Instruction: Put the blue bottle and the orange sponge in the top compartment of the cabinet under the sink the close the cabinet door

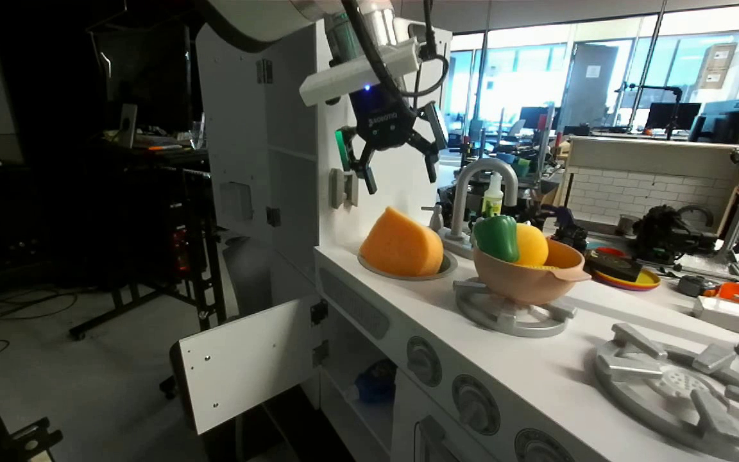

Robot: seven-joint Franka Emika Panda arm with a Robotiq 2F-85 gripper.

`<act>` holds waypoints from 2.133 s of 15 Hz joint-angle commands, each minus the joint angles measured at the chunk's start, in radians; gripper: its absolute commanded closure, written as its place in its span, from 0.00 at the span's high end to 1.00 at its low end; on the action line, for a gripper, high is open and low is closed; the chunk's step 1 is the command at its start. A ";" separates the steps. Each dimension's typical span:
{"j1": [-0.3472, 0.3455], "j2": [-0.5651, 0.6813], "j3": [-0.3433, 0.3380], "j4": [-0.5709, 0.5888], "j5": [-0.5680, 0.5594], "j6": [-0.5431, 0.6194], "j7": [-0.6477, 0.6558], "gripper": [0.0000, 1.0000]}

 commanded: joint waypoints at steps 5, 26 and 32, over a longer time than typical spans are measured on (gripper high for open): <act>0.062 0.280 -0.086 0.443 0.144 -0.287 -0.096 1.00; 0.069 0.600 -0.054 0.813 0.189 -0.438 -0.140 1.00; 0.078 0.633 -0.053 0.849 0.188 -0.437 -0.144 1.00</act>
